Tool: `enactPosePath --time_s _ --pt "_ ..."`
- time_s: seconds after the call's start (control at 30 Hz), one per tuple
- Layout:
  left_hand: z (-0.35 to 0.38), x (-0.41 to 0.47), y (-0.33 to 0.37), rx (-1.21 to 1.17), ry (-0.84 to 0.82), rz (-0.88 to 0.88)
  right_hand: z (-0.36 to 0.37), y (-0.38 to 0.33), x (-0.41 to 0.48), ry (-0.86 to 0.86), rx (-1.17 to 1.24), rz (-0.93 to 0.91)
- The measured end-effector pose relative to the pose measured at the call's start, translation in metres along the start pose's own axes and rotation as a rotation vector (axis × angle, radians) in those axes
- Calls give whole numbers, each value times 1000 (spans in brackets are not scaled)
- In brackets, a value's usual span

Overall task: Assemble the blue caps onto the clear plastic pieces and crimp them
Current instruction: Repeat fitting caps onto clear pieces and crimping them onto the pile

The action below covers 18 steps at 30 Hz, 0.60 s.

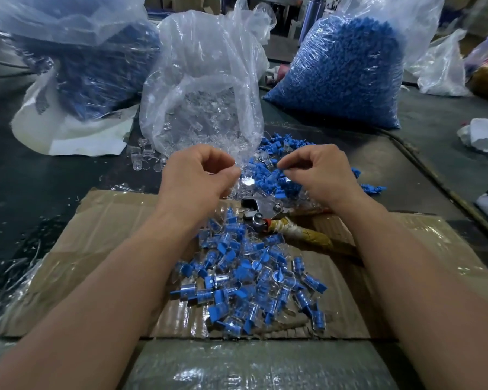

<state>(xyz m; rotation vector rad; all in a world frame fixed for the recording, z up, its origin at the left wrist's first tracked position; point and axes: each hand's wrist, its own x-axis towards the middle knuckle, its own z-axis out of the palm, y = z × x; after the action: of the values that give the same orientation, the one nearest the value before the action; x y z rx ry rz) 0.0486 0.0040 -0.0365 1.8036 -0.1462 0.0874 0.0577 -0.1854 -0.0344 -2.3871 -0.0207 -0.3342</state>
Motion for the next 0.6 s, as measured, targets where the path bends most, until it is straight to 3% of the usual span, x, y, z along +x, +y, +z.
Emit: enactPosePath --time_s 0.27,0.6 --pt "1 -2 4 -186 -250 -109 -10 -22 -33 87 273 -11" --pt "4 -8 8 -241 -355 -10 5 -38 -57 215 360 -167"
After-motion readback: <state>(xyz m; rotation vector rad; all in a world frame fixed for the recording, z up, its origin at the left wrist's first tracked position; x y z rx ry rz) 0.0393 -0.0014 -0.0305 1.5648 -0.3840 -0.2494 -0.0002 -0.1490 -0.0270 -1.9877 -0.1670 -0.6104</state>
